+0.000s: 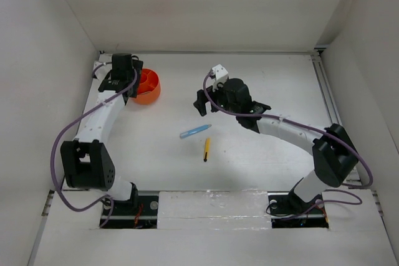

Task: Sort the stationery into containers
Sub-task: Place the stapler in the storage box, then pick up the stationery from the center of the board.

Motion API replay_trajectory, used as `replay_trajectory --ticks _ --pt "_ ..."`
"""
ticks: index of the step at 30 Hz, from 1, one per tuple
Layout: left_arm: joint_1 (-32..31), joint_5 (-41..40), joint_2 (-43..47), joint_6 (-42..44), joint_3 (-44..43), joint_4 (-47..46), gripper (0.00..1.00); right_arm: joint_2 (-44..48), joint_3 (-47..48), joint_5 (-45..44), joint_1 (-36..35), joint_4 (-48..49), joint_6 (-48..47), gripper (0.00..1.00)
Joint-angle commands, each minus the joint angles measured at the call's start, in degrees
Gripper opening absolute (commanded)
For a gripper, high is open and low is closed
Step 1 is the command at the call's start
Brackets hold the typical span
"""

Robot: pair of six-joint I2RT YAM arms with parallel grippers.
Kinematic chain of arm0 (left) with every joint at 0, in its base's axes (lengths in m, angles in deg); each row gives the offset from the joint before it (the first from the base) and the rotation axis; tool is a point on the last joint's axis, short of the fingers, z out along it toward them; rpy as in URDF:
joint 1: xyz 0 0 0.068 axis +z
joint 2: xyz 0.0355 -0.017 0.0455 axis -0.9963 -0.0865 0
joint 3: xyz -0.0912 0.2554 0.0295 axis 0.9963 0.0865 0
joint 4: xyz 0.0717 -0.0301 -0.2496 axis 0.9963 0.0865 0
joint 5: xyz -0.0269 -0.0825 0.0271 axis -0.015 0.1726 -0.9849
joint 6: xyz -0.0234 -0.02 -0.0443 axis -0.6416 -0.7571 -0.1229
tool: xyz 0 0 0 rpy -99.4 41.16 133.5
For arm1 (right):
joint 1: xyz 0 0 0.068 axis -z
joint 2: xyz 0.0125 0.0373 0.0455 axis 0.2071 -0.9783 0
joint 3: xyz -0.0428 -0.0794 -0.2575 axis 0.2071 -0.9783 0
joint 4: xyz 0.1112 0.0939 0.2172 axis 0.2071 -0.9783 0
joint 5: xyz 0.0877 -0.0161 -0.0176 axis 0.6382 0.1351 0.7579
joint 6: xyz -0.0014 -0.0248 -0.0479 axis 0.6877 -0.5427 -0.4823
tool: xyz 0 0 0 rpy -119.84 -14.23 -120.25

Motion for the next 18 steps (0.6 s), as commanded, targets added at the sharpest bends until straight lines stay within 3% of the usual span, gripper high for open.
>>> replay_trajectory --ticks 1,4,5,8,9,13,17,18 --pt "0.3 0.7 5.8 5.5 0.4 -3.9 0.88 -3.0 5.3 -9.2 -1.4 -6.8 -0.6 1.00" --pt "0.3 4.3 7.1 15.1 -0.4 -5.8 0.93 -4.9 9.3 -16.1 -3.9 -15.7 0.2 1.00" --pt "0.3 5.4 7.7 17.5 -1.0 -5.8 1.00 -5.6 9.8 -20.9 -5.6 -17.9 0.9 1.00" --pt "0.3 10.0 7.7 28.2 -4.5 -4.2 1.00 -6.1 9.8 -29.1 -8.7 -26.8 8.2 1.00" --pt "0.3 10.1 7.7 29.0 -5.8 0.7 1.00 -6.1 9.8 -29.9 -10.6 -28.2 9.8 1.00" --pt "0.3 16.9 10.8 33.8 -3.8 1.9 1.00 -6.1 6.8 -32.9 -14.9 -33.3 17.5 0.98" --pt "0.3 17.7 14.4 40.7 -0.2 5.9 1.00 -6.7 6.1 -33.7 -17.6 -39.0 26.1 0.91" --pt "0.3 19.3 15.7 42.3 0.5 6.4 1.00 -6.7 6.1 -33.7 -18.1 -41.0 29.3 0.84"
